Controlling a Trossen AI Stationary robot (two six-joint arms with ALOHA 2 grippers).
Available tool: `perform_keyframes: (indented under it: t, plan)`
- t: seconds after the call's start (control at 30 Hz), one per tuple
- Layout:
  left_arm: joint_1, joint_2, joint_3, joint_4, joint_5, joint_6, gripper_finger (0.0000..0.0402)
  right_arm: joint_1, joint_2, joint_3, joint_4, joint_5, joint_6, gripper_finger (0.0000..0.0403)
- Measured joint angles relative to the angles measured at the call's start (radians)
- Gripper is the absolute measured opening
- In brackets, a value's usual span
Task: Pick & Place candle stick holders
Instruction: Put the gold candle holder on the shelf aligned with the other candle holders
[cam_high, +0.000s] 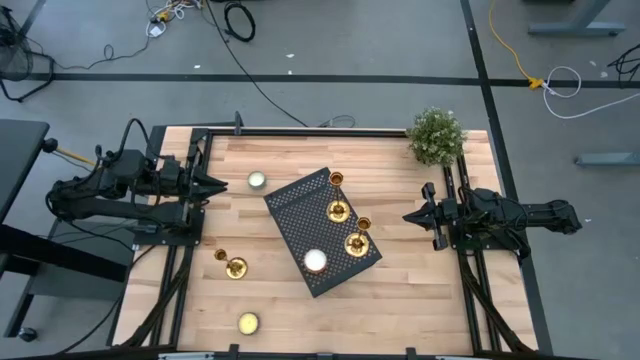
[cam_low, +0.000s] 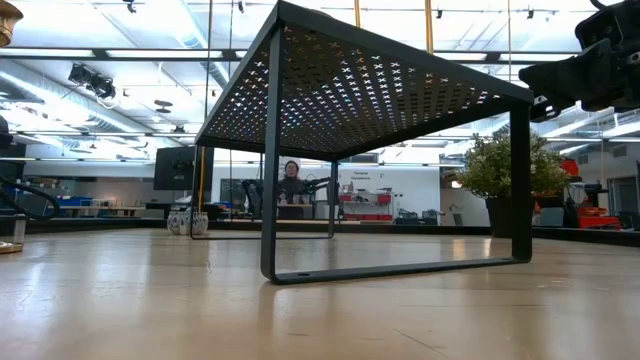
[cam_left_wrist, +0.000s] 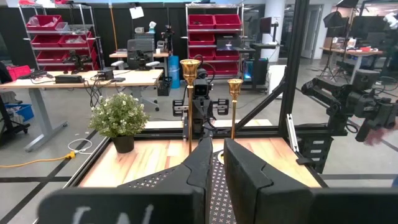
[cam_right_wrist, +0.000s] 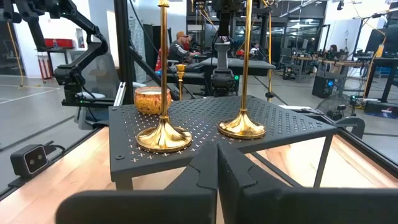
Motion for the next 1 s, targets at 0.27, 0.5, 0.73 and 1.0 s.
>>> perform_keyframes:
  t: [0.27,0.5,0.73,1.0]
  plan:
    - [0.000,0.000,0.000,0.000,0.000,0.000,0.0046,0.000,0.000,0.000,0.000,0.000,0.000,0.0002]
    - [0.000,0.000,0.000,0.000,0.000,0.000,0.0046,0.000,0.000,0.000,0.000,0.000,0.000,0.0002]
    - [0.000,0.000,0.000,0.000,0.000,0.000,0.0046,0.000,0.000,0.000,0.000,0.000,0.000,0.0002]
    - [0.000,0.000,0.000,0.000,0.000,0.000,0.0046,0.000,0.000,0.000,0.000,0.000,0.000,0.0014]
